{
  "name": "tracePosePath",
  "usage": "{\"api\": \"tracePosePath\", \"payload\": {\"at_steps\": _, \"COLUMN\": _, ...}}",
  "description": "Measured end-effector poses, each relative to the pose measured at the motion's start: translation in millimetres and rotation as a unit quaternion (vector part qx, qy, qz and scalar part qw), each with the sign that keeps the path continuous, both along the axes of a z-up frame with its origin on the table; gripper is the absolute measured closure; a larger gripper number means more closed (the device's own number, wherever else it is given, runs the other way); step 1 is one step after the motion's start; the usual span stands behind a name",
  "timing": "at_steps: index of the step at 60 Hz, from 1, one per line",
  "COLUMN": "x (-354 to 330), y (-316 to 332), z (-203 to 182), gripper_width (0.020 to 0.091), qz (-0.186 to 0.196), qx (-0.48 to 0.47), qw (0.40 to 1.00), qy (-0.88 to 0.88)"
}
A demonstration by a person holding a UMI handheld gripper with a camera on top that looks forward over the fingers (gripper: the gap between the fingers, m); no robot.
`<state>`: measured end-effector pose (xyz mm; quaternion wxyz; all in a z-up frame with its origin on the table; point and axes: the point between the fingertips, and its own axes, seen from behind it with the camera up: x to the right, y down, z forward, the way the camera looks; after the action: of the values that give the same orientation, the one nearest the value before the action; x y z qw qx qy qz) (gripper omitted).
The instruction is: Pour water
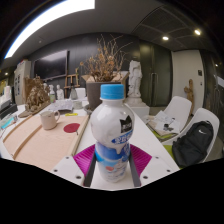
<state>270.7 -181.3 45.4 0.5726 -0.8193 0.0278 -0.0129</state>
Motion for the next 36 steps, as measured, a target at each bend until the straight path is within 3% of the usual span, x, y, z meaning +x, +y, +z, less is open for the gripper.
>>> {"api": "tracePosePath", "payload": {"at_steps": 9, "x": 2, "y": 2, "z": 0, "gripper_width": 0.0684, "qz": 0.001, "qx": -0.002, "qw": 1.0, "qy": -0.012}}
{"api": "tracePosePath", "payload": {"at_steps": 16, "x": 9, "y": 5, "z": 1, "gripper_width": 0.0758, "qz": -0.013, "qx": -0.013, "qw": 0.999, "qy": -0.044}}
{"api": "tracePosePath", "payload": {"at_steps": 25, "x": 6, "y": 14, "z": 23, "gripper_width": 0.076, "qz": -0.026, "qx": -0.013, "qw": 0.997, "qy": -0.074}}
{"api": "tracePosePath", "payload": {"at_steps": 36, "x": -19, "y": 54, "z": 96, "gripper_width": 0.0759, "qz": -0.038, "qx": 0.012, "qw": 0.981, "qy": -0.188}}
